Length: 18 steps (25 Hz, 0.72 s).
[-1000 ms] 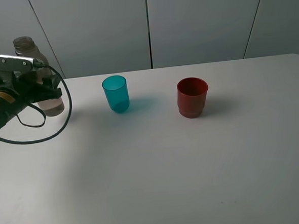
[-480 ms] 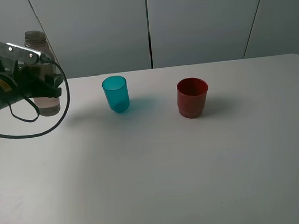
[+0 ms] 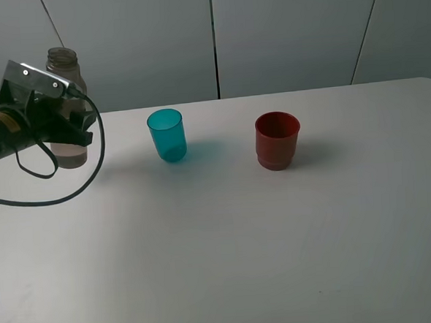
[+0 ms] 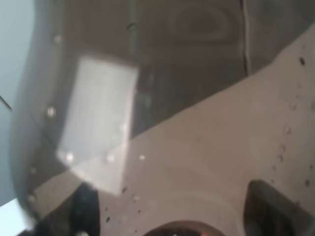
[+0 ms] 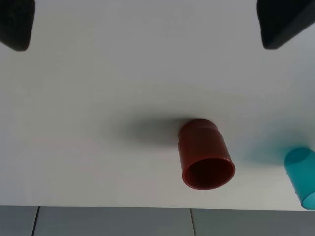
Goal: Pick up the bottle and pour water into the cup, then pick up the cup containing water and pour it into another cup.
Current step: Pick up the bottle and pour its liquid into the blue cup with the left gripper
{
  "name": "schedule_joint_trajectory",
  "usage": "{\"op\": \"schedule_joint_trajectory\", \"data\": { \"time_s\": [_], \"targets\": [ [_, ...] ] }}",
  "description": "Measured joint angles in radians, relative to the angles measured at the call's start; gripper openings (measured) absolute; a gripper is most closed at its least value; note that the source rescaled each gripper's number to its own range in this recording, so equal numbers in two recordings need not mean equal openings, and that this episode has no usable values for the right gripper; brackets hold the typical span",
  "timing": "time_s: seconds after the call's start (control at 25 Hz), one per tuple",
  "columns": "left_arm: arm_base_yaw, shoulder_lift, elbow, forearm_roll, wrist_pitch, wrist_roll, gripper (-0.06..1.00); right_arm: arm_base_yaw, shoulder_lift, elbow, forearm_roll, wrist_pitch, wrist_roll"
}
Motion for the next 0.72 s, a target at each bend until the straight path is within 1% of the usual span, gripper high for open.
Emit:
{"op": "schedule_joint_trajectory", "data": {
  "time_s": [0.24, 0.32, 0.52, 0.64, 0.72],
  "targets": [
    [-0.002, 0.000, -0.002, 0.011, 0.048, 0.063, 0.01, 0.000, 0.000, 0.000, 0.000, 0.000, 0.000],
    [-0.002, 0.000, -0.013, 0.028, 0.092, 0.067, 0.01, 0.000, 0.000, 0.000, 0.000, 0.000, 0.000],
    [-0.004, 0.000, -0.100, 0.164, 0.278, 0.069, 0.01, 0.000, 0.000, 0.000, 0.000, 0.000, 0.000],
    [-0.004, 0.000, -0.151, 0.244, 0.358, 0.069, 0.01, 0.000, 0.000, 0.000, 0.000, 0.000, 0.000],
    [-0.004, 0.000, -0.173, 0.294, 0.393, 0.069, 0.01, 0.000, 0.000, 0.000, 0.000, 0.000, 0.000]
  ]
}}
